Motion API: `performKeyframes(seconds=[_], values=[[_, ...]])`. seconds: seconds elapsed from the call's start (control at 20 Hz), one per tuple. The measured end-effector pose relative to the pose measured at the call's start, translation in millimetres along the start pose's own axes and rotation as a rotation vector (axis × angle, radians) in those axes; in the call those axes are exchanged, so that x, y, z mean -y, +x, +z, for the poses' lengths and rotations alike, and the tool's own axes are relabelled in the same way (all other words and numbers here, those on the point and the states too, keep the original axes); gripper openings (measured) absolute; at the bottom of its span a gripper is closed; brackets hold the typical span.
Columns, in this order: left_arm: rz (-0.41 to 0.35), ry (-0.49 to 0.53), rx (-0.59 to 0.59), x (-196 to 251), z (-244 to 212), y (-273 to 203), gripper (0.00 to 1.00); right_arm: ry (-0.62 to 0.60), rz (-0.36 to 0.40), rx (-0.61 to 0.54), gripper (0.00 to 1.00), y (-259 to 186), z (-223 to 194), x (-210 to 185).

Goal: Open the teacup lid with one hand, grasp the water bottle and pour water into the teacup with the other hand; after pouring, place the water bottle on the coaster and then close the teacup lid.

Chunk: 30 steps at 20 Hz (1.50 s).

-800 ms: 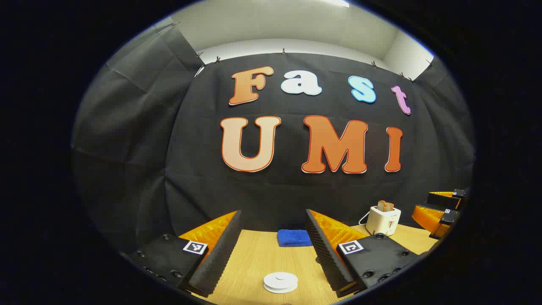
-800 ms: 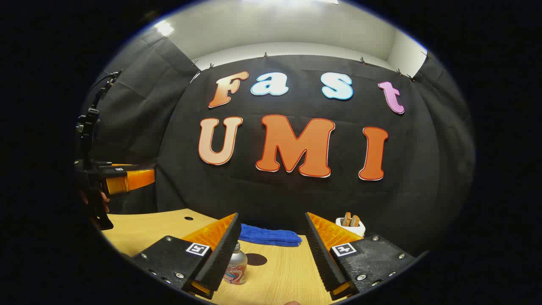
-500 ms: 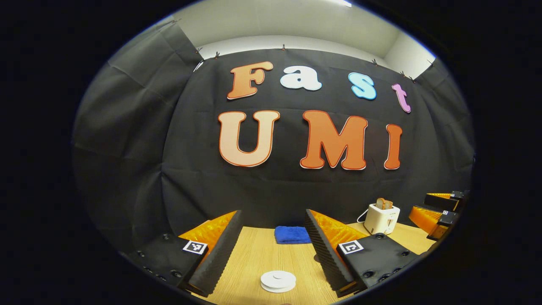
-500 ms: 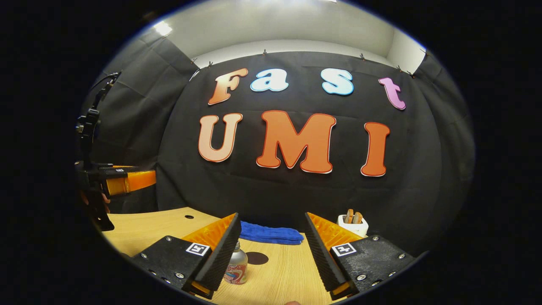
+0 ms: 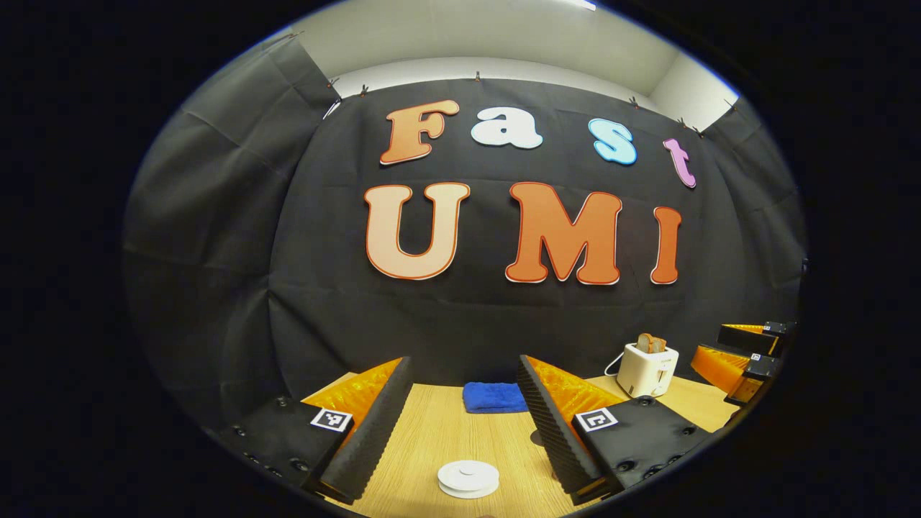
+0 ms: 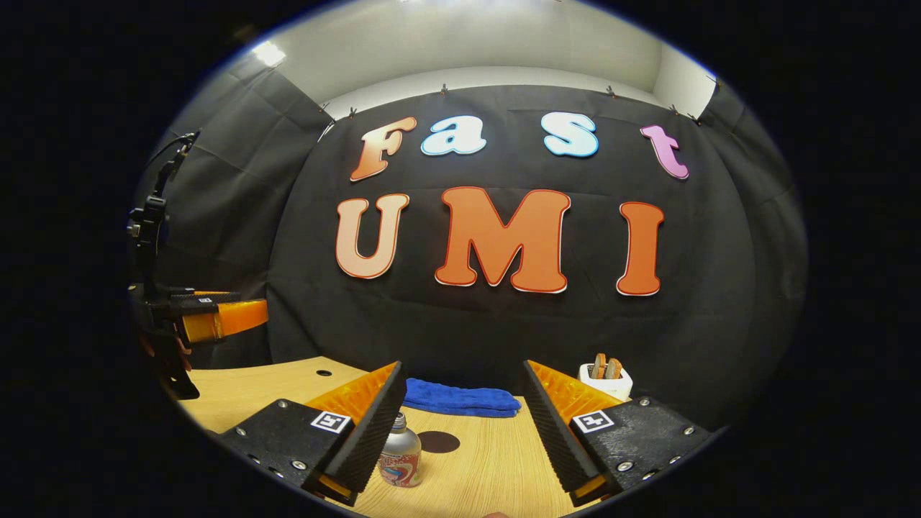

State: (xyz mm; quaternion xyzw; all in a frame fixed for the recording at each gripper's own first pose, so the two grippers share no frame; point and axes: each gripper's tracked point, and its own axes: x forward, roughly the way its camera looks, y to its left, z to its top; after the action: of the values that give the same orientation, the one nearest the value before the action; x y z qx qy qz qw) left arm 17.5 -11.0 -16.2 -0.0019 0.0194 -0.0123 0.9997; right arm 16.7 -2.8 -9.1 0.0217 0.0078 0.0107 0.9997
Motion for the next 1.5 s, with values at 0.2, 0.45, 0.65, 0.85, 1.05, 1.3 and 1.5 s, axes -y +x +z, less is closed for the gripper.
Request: performKeyframes(seconds=[0.2,0.45,0.65,0.85,1.05,1.3,1.5], values=[[0.000,0.006,-0.013,0.2,-9.3,3.1,0.97,0.004,0.011,-0.016,0.96,2.6,-10.7,-1.2],[-0.023,0.033,-0.051,6.7,-33.8,5.3,0.97,0.004,0.046,-0.053,0.96,4.9,-32.9,-13.3],[-0.038,0.049,-0.083,13.0,-57.7,8.2,0.97,0.021,0.088,-0.107,0.96,7.1,-61.7,-28.5],[-0.062,0.071,-0.106,16.1,-84.6,8.1,1.00,0.024,0.131,-0.166,0.96,8.0,-91.8,-43.5],[-0.080,0.078,-0.175,18.2,-120.1,14.7,0.97,0.009,0.159,-0.231,0.96,14.3,-120.5,-55.7],[-0.070,0.058,-0.283,12.8,-166.3,23.5,0.97,0.003,0.181,-0.295,0.96,21.2,-150.3,-65.2],[-0.073,0.074,-0.350,10.5,-196.9,30.8,0.91,-0.009,0.200,-0.338,0.96,25.5,-170.0,-71.8]])
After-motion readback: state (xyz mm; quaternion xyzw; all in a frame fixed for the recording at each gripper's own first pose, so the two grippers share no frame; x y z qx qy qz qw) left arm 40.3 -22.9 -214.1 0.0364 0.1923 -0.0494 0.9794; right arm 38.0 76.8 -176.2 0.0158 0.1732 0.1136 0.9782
